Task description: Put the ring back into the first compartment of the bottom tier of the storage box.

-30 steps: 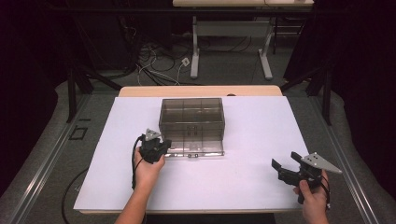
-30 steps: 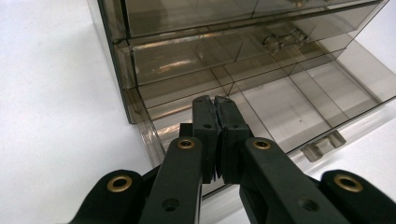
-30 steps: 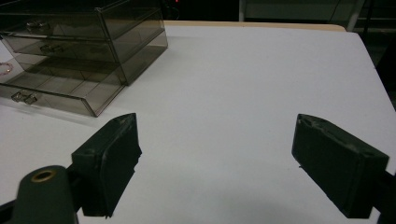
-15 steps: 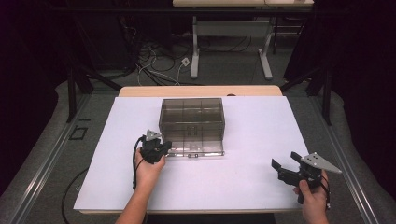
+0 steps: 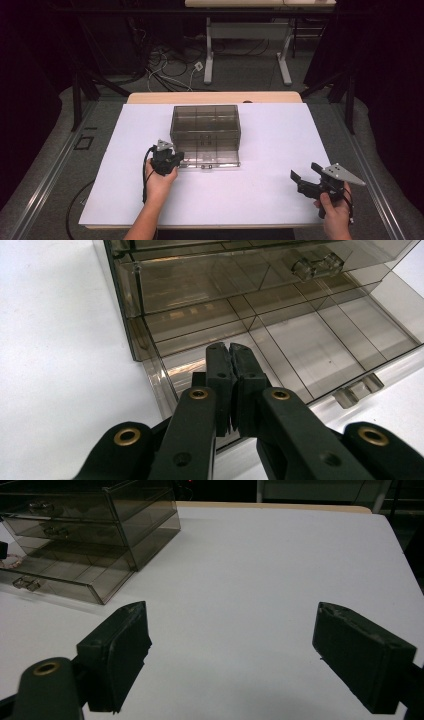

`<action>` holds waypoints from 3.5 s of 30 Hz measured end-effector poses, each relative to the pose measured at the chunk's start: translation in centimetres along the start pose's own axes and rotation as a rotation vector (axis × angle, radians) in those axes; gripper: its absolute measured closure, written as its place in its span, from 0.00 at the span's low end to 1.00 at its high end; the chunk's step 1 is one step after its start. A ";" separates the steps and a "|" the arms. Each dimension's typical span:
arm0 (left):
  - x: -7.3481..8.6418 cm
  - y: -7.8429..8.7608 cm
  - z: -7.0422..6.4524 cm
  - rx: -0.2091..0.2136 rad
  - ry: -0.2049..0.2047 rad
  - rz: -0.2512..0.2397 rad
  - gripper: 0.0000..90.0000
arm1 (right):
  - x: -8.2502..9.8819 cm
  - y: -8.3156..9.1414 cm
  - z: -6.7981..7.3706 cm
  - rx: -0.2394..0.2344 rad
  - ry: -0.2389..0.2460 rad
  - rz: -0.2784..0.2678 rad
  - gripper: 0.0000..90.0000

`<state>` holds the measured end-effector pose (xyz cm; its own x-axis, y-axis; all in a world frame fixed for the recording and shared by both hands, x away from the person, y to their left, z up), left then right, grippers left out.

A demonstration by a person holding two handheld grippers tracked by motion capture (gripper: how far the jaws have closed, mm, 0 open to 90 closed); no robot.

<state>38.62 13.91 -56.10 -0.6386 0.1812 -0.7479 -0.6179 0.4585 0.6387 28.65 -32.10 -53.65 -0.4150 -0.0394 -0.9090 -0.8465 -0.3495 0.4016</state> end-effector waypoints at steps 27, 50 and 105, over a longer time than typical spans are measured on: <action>-0.6 0.8 -0.2 -0.015 0.025 -0.056 0.61 | 0.0 -0.1 -0.1 -0.005 0.005 -0.009 0.16; -1.0 1.1 -0.9 -0.018 0.001 -0.084 0.39 | 0.0 -0.1 -0.1 -0.003 0.007 -0.007 0.16; -1.3 1.0 -7.1 0.055 -0.133 -0.004 0.36 | 0.0 -0.2 0.2 -0.006 0.012 -0.008 0.16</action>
<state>35.57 7.94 -53.18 -0.5678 0.2913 -0.7699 -0.5915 0.5061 0.6277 28.81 -31.83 -53.69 -0.4038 -0.0476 -0.9136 -0.8479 -0.3555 0.3933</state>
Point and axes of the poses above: each handheld gripper's, and its own axes: y roughly backward along the jaws, x roughly out of its underside, z roughly to its left, the point moved 2 cm from there along -y, roughly forward along the jaws, and after that the axes turned 1 degree about z, right-handed, at the moved point
